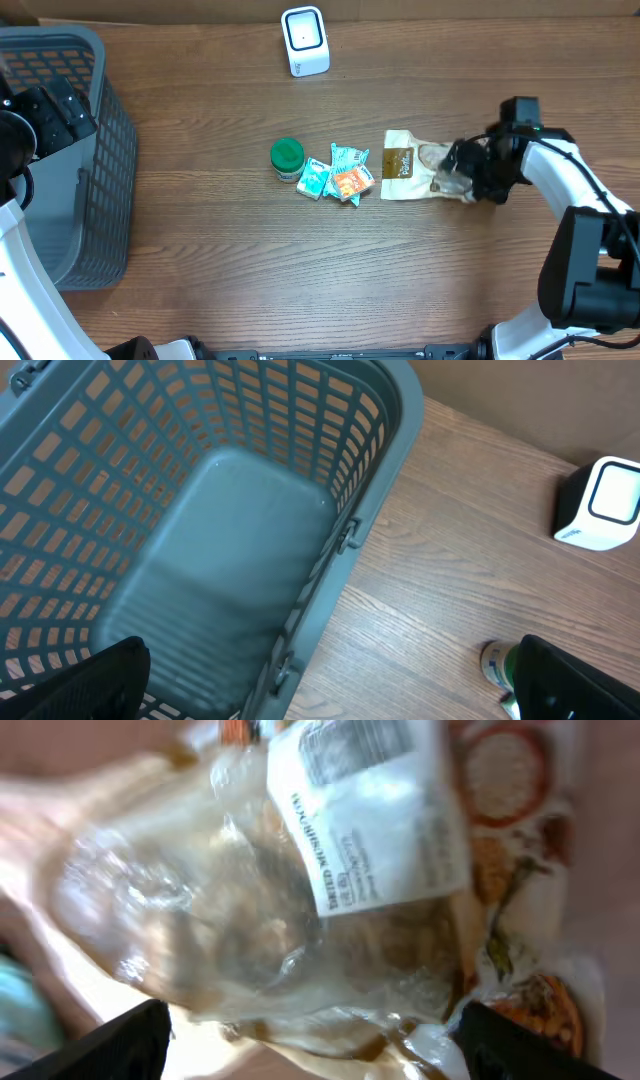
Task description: Scan the item barcode
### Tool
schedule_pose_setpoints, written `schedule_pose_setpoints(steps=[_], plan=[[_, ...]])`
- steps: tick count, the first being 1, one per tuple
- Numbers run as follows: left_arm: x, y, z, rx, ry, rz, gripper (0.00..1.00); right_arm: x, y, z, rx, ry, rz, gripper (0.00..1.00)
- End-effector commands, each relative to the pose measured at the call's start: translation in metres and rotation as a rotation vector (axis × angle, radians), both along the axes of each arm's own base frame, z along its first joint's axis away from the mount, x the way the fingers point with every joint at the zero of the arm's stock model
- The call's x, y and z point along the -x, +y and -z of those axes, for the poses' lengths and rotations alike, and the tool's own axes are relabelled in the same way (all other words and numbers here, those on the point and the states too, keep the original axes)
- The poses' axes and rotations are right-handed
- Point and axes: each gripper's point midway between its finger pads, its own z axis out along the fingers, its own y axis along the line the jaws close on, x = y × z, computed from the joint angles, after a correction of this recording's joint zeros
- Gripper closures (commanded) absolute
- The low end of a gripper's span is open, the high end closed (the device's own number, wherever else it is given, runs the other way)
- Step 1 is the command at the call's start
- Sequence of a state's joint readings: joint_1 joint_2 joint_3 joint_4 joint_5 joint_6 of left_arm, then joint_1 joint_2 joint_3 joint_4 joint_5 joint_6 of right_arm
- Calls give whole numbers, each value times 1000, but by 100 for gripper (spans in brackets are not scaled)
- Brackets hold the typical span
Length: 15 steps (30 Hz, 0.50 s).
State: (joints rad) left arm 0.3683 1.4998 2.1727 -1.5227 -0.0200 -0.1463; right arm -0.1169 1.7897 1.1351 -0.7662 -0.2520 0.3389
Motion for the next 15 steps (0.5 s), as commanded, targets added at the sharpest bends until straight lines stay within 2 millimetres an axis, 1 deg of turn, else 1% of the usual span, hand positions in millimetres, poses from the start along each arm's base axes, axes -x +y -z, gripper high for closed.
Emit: schedule_pose_setpoints(steps=[1, 3, 5, 8, 10, 12, 15], plan=[[-1, 3, -1, -16, 0, 3, 0, -32, 19, -26, -115, -144, -36, 2], [-1, 3, -1, -16, 0, 3, 1, -37, 25, -30, -144, -172, -52, 2], [-1, 3, -1, -16, 0, 3, 1, -36, 29, -32, -167, -170, -54, 3], [-1, 3, -1, -16, 0, 3, 0, -37, 37, -36, -215, -178, -70, 9], [-1, 3, -1, -16, 0, 3, 1, -39, 41, -41, -230, -195, -89, 10], [-1, 3, -1, -16, 0, 3, 0, -45, 46, -46, -239, -225, -108, 10], [-1, 3, -1, -16, 0, 3, 0, -59, 59, -53, -251, -289, -127, 9]])
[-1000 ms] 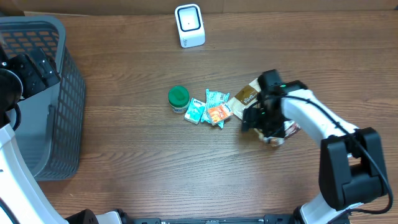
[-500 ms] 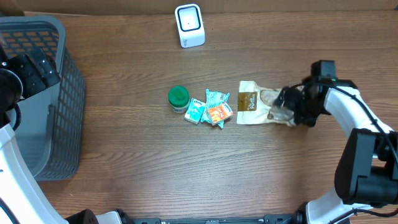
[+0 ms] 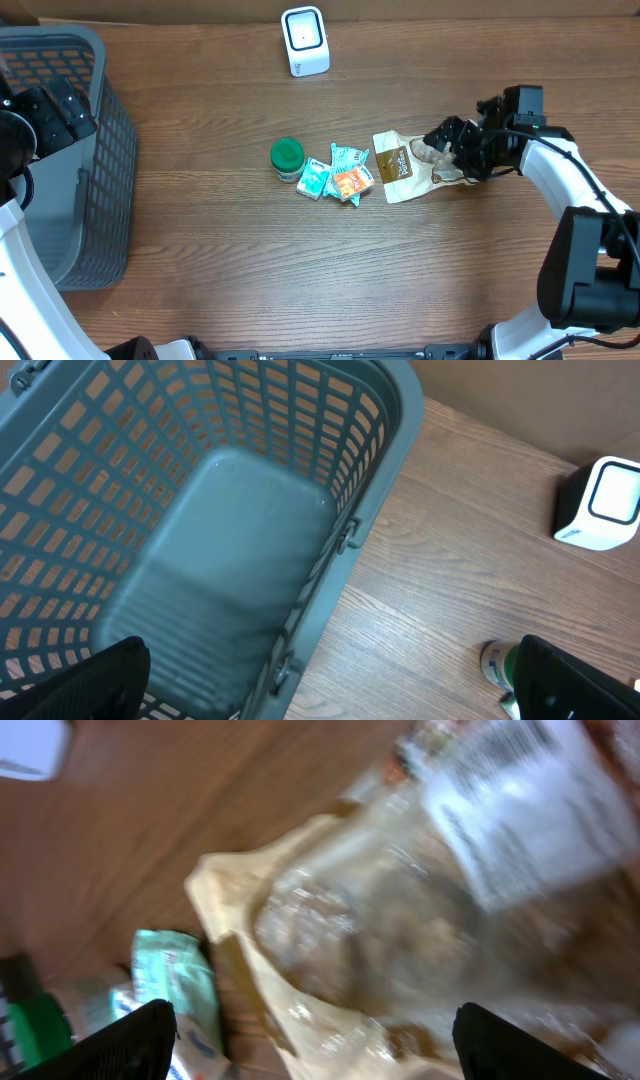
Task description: Scan the item barcode
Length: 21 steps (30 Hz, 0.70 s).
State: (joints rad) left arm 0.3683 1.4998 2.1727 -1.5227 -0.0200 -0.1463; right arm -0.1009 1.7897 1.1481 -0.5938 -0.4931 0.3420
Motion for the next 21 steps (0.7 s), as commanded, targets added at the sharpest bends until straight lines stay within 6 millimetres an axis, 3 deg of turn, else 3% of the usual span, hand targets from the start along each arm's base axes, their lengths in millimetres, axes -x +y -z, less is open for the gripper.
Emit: schedule_pose_setpoints(steps=[1, 5, 12, 16, 21], plan=[[-1, 3, -1, -16, 0, 3, 1, -23, 23, -25, -41, -106, -35, 10], [-1, 3, -1, -16, 0, 3, 0, -44, 43, -27, 6, -179, -17, 9], [-1, 3, -1, -16, 0, 3, 0, -68, 74, -7, 163, -260, 16, 8], [-1, 3, -1, -16, 0, 3, 0, -71, 95, -2, 169, -287, -18, 6], [-1, 3, -1, -16, 0, 3, 1, -58, 116, 6, 159, -257, -74, 5]])
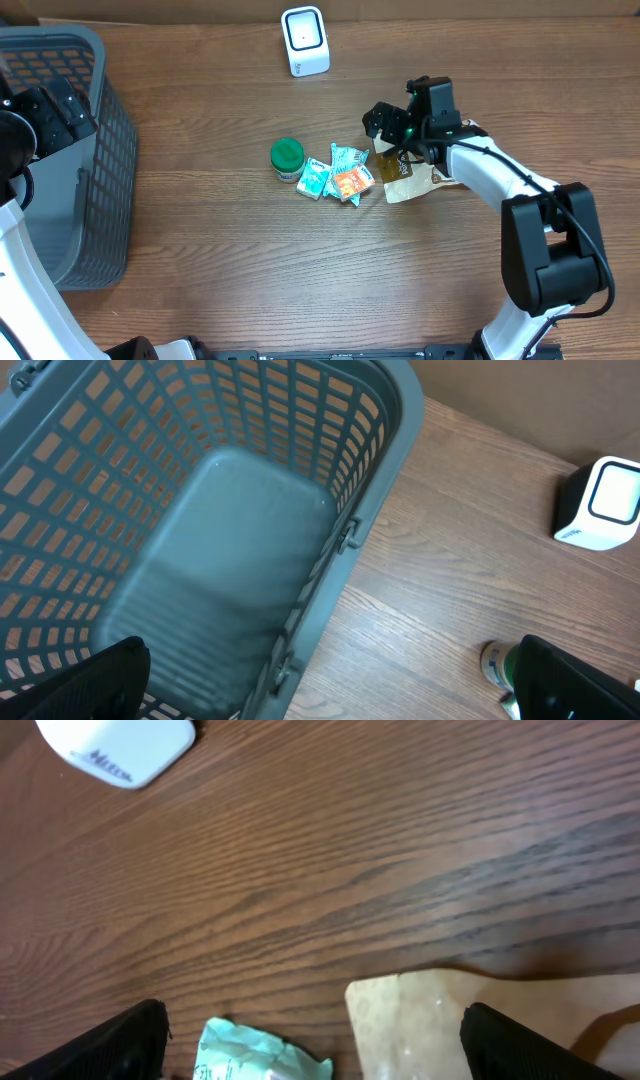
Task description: Scan the item barcode
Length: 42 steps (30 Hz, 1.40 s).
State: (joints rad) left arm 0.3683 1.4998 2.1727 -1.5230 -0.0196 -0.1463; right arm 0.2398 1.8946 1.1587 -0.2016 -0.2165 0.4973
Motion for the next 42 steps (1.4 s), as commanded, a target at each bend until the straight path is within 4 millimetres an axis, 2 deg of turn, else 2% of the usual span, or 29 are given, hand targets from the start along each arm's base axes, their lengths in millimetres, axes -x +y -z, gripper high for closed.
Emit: schedule_pose_setpoints(steps=[1, 6, 8, 11, 21, 23, 27, 29, 32, 35, 38, 42], plan=[[-1, 3, -2, -16, 0, 3, 0, 0, 11, 1, 19, 6, -12, 4], [-1, 3, -2, -16, 0, 3, 1, 19, 18, 15, 20, 93, -44, 5], [-1, 3, -2, -16, 0, 3, 0, 28, 24, 15, -12, 131, -74, 7], [-1, 3, -2, -16, 0, 3, 0, 41, 21, 14, -19, 186, -79, 9], [-1, 3, -1, -16, 0, 3, 0, 86, -37, 15, 11, 442, 29, 8], [-1, 3, -1, -16, 1, 3, 0, 92, -36, 12, -42, 453, -43, 8], [-1, 3, -1, -16, 1, 3, 0, 100, -22, -14, -173, 401, -217, 9], [-1, 3, -1, -16, 1, 3, 0, 101, -27, -28, -186, 374, -226, 9], [-1, 3, -1, -16, 1, 3, 0, 99, -46, -51, -186, 318, -190, 9], [-1, 3, -1, -16, 1, 3, 0, 92, -83, -68, -186, 266, -93, 9], [-1, 3, -1, -16, 1, 3, 1, 88, -121, -66, -192, 260, 11, 8], [-1, 3, -1, -16, 1, 3, 0, 91, -163, -46, -198, 291, 130, 7]])
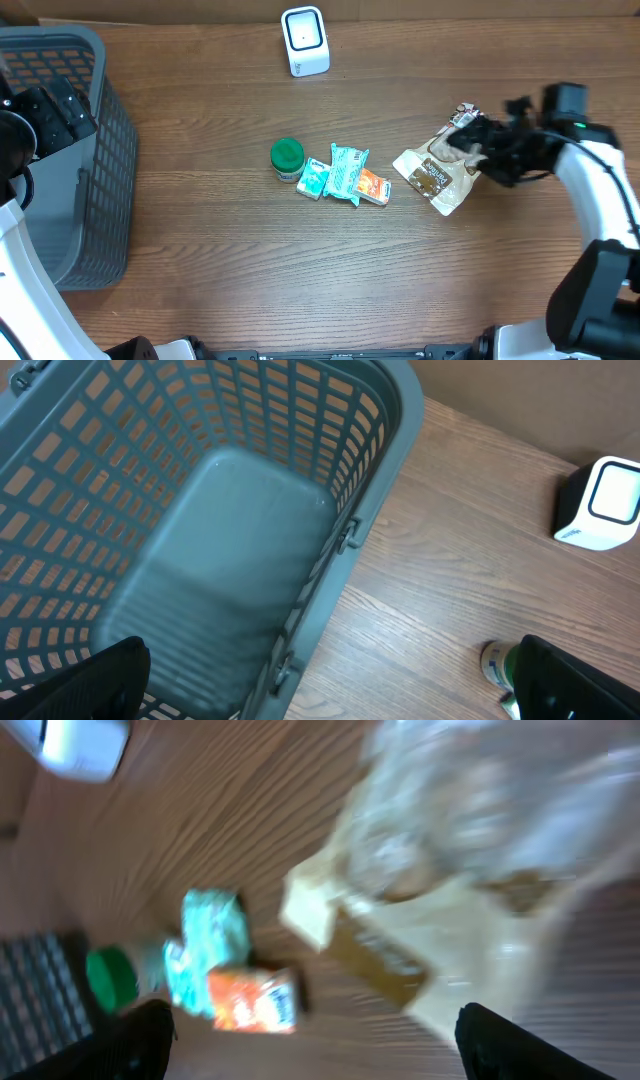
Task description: Scan the item barcode
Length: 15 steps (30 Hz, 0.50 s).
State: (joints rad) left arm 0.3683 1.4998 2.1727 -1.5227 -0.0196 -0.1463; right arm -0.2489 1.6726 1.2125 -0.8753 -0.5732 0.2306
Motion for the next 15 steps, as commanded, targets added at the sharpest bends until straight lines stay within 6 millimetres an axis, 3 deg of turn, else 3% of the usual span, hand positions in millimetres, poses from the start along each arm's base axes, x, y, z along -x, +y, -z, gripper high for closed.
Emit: schedule_pose_setpoints(steps=[1, 4, 9, 15], plan=[[-1, 3, -1, -16, 1, 3, 0, 4, -23, 16, 2, 27, 49, 4], [-1, 3, -1, -16, 1, 3, 0, 8, -41, 41, 23, 74, 95, 1], [-1, 3, -1, -16, 1, 3, 1, 4, -46, 72, 22, 89, 101, 0], [-1, 3, -1, -16, 1, 3, 1, -3, -51, 90, 41, 79, 104, 0]])
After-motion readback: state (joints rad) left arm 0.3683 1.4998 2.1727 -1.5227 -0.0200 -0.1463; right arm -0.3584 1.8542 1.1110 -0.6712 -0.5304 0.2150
